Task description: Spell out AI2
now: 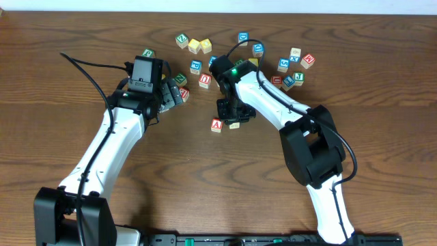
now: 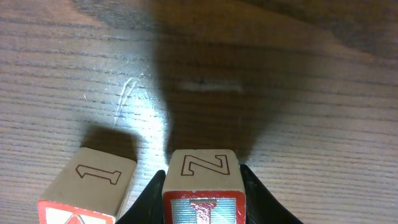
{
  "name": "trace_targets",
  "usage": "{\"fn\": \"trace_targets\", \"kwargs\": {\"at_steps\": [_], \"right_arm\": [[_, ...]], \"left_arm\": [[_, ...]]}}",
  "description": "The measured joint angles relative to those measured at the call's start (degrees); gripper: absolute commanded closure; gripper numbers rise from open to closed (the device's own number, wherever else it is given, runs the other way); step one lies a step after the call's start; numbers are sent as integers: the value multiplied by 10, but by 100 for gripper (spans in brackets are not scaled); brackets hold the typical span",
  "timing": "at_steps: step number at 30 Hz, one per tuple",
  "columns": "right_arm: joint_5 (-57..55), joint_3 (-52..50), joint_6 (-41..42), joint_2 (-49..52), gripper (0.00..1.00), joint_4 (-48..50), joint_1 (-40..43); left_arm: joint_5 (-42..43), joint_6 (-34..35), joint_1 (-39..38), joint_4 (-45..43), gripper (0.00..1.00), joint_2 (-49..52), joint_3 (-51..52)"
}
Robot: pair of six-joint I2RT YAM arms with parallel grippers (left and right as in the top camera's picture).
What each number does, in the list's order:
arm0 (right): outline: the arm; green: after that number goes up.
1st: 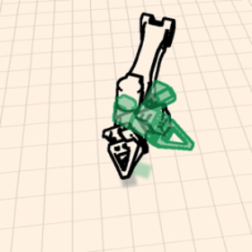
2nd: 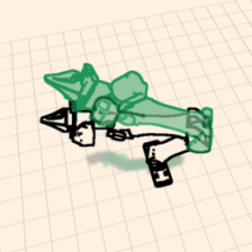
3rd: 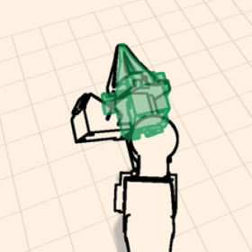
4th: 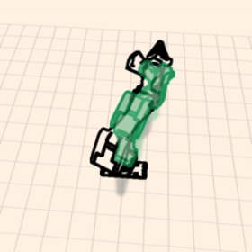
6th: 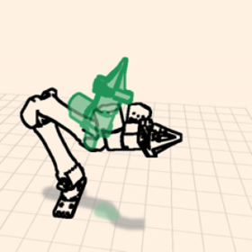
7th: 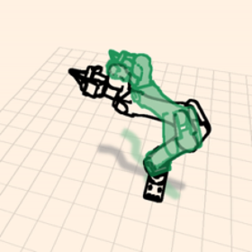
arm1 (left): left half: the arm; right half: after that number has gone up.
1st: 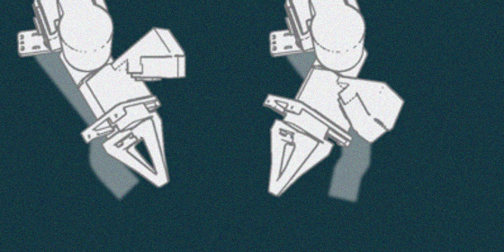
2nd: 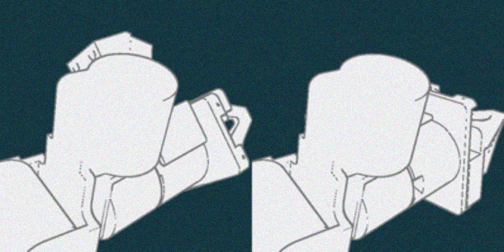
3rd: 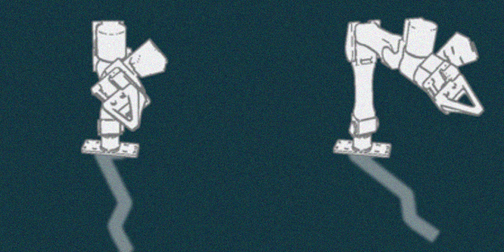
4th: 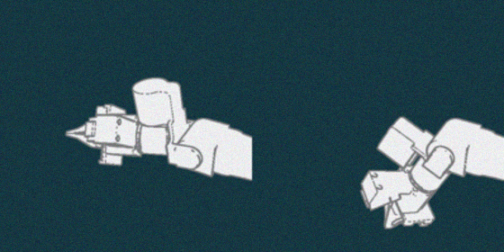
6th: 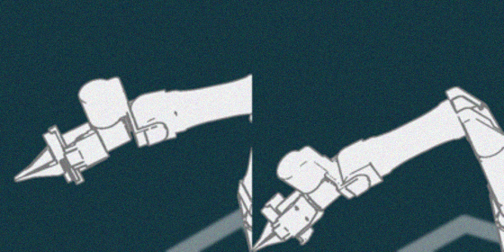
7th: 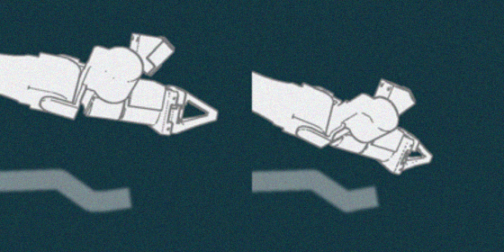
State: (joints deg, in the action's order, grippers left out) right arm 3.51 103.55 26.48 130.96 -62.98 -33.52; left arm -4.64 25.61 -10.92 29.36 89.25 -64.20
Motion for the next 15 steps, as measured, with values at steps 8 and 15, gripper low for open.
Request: {"fn": "trace_targets", "kwargs": {"at_steps": [8, 15], "right_arm": [[-5, -2, 0, -1, 75, 43, 3], [-38, -2, 7, -1, 73, 55, 9]], "left_arm": [[0, 0, 0, 0, 4, 0, 0], [0, 0, 0, 0, 4, 0, 0]]}}
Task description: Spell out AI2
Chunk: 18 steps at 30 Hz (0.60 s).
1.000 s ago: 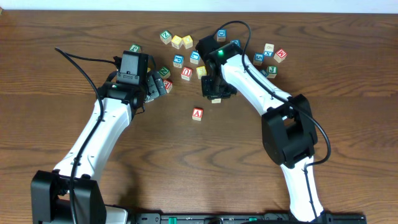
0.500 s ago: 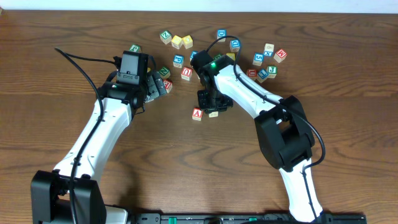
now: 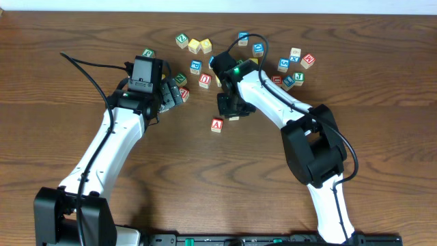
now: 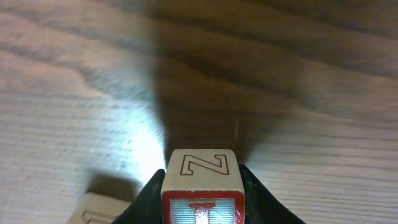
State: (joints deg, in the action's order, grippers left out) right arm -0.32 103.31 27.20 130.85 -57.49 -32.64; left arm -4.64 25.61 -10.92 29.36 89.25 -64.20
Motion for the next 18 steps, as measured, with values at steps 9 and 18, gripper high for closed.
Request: {"fn": "trace_targets", "kwargs": {"at_steps": [9, 18], "right_arm": [[-41, -2, 32, 0, 73, 15, 0], [-55, -3, 47, 0, 58, 19, 3]], "left_arm": [[0, 0, 0, 0, 4, 0, 0], [0, 0, 0, 0, 4, 0, 0]]}}
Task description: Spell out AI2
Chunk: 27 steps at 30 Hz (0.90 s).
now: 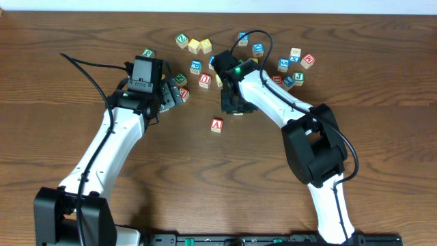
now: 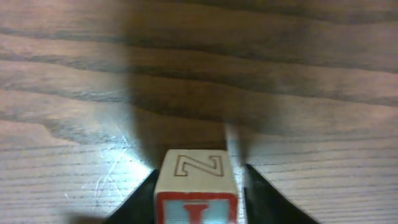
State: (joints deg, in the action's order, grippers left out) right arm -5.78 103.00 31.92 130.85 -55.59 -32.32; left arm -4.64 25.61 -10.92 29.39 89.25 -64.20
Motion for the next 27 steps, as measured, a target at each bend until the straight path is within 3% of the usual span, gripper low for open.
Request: {"fn": "trace_targets", "kwargs": {"at_steps": [16, 21, 27], "right_arm": [[-3, 21, -8, -10, 50, -22, 3], [2, 33, -24, -80, 45, -34, 3], [49, 48, -27, -129, 48, -35, -1]], "left_arm": [[0, 0, 0, 0, 4, 0, 0], [0, 1, 0, -2, 4, 0, 0], [0, -6, 0, -5, 4, 0, 0]]}}
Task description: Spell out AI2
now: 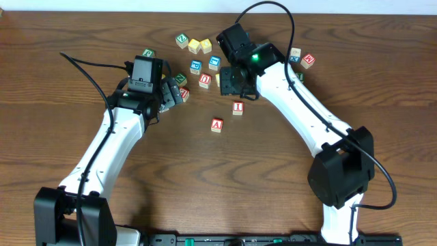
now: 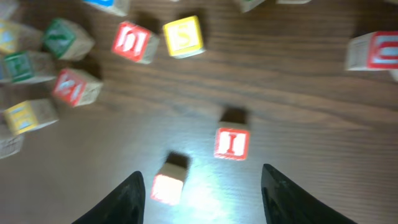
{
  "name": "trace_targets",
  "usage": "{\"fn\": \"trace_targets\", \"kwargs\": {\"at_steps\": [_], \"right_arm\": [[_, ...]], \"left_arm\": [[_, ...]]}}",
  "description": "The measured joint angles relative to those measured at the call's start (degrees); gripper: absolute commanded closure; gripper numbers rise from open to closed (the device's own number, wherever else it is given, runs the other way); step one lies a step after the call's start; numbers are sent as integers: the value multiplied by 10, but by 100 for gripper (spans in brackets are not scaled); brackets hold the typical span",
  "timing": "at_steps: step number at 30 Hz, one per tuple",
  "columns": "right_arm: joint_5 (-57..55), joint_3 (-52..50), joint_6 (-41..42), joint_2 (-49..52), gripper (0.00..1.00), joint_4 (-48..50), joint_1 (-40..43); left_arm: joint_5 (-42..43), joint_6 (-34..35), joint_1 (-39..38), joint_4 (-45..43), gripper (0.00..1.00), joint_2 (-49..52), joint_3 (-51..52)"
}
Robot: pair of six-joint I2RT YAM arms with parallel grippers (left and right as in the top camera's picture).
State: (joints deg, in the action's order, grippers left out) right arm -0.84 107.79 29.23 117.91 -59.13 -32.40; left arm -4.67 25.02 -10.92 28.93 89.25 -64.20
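Note:
The red A block [image 1: 216, 125] lies mid-table. The red I block [image 1: 237, 107] sits apart from it, up and to the right. From the right wrist, the I block [image 2: 231, 143] faces up and the A block [image 2: 168, 186] is washed out by glare. My right gripper [image 2: 205, 199] hangs open and empty above both, and overhead the right gripper [image 1: 231, 85] is just behind the I block. My left gripper [image 1: 172, 96] rests by green and red blocks at the left. Its jaws cannot be made out.
Several loose letter blocks lie scattered along the back: a yellow pair [image 1: 200, 46], blue ones [image 1: 214, 63], and a group at the right [image 1: 295, 65]. Closest to the I block are a red block [image 2: 134, 42] and a yellow S block [image 2: 183, 35].
My right gripper was low at the table with the I block between its fingers. Now it is open, higher and farther back, and the I block sits on the table.
My right gripper first held the I block right beside the A block. At each later moment it held the block farther back, away from the A. Now the I block sits free, up and right of the A. The left arm has stayed put.

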Motion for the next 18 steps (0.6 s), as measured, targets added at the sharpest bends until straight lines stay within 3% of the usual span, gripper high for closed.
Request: {"fn": "trace_targets", "kwargs": {"at_steps": [6, 13, 18], "right_arm": [[43, -11, -2, 26, 51, 2, -23], [38, -16, 1, 57, 50, -3, -66], [33, -16, 15, 76, 51, -15, -77]], "left_arm": [[0, -54, 31, 7, 4, -3, 0], [-1, -54, 118, 34, 4, -37, -2], [-1, -53, 139, 53, 4, -38, -2]]}}
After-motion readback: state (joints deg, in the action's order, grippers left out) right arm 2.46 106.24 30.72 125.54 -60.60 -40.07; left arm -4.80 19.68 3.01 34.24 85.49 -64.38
